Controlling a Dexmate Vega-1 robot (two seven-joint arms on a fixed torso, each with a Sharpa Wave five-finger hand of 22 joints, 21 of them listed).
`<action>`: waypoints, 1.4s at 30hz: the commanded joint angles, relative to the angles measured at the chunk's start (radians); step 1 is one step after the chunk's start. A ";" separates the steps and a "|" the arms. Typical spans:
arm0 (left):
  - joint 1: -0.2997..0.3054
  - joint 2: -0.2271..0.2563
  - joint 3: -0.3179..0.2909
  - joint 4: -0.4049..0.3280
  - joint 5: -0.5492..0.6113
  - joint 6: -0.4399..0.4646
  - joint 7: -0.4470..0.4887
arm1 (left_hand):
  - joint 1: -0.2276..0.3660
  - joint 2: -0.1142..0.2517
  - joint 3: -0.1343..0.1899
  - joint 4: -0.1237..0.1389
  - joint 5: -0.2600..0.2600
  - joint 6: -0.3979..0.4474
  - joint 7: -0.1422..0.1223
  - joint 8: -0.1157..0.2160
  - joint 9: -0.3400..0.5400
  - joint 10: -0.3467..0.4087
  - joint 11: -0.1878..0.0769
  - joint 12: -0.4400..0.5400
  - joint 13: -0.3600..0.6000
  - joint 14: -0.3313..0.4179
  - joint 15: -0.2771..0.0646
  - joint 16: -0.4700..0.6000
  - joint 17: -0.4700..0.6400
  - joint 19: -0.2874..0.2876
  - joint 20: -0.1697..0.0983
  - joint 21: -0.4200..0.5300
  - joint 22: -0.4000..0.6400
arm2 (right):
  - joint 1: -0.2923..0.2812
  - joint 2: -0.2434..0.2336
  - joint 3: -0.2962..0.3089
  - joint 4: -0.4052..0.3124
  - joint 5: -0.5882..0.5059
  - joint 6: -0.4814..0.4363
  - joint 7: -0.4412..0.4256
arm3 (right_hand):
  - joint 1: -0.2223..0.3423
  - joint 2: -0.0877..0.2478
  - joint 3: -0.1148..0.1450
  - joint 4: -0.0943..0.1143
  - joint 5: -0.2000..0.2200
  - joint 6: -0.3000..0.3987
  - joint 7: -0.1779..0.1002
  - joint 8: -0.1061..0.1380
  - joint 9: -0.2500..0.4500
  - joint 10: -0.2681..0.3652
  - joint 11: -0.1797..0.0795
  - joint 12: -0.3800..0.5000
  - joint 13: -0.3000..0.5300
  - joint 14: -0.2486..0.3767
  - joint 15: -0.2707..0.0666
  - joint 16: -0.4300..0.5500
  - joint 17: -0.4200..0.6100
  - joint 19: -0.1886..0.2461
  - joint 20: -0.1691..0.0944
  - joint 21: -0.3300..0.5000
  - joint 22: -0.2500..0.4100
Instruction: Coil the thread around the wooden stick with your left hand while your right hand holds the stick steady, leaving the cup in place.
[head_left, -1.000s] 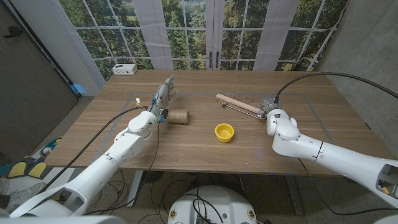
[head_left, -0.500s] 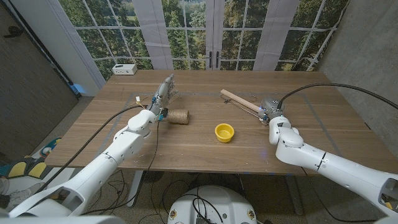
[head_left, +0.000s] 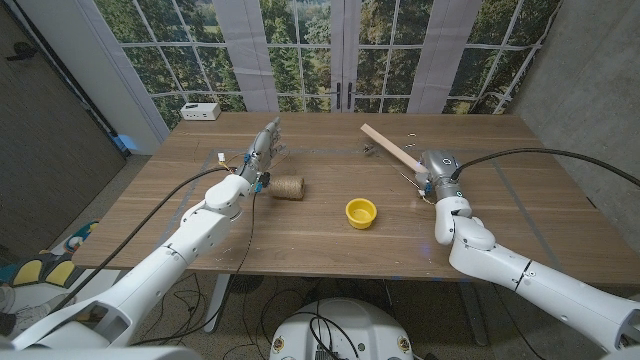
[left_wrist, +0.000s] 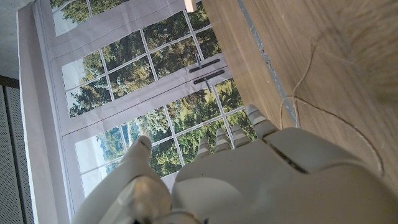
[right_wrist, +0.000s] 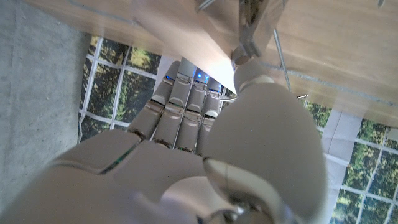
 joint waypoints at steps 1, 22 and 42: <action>0.028 0.024 -0.006 -0.071 0.012 0.032 0.033 | 0.003 0.008 0.000 0.000 0.010 -0.003 -0.006 0.001 0.001 0.002 0.000 0.001 0.003 0.007 -0.002 0.001 0.005 0.007 0.000 0.008 0.003 | -0.073 0.031 0.072 0.048 -0.065 0.177 -0.276 | 0.094 0.102 0.002 0.009 0.009 0.112 -0.121 0.007 0.035 0.069 -0.075 0.013 0.040 0.064 -0.176 -0.006 0.005 0.004 -0.008 0.009 0.005; 0.137 0.161 -0.015 -0.383 0.207 0.309 0.289 | 0.072 -0.019 0.012 -0.065 -0.001 0.037 0.001 0.017 0.002 0.029 -0.019 0.006 0.004 0.053 0.008 0.009 0.005 -0.009 0.002 -0.002 0.000 | -0.134 0.050 0.125 0.079 -0.115 0.298 -0.413 | 0.098 0.098 -0.001 0.014 0.016 0.121 -0.123 0.016 0.037 0.069 -0.082 0.034 0.067 0.077 -0.178 -0.027 0.019 0.009 -0.009 0.032 0.006; 0.158 0.244 0.047 -0.665 0.483 0.806 0.464 | 0.289 -0.045 0.059 -0.189 -0.017 0.175 0.046 0.052 0.006 0.116 -0.010 0.028 0.010 0.162 -0.009 0.020 0.010 0.069 0.020 0.026 0.007 | -0.165 0.051 0.158 0.072 -0.130 0.328 -0.430 | 0.100 0.093 -0.002 0.015 0.021 0.122 -0.123 0.021 0.038 0.067 -0.082 0.045 0.085 0.085 -0.177 -0.047 0.028 0.006 -0.009 0.048 0.006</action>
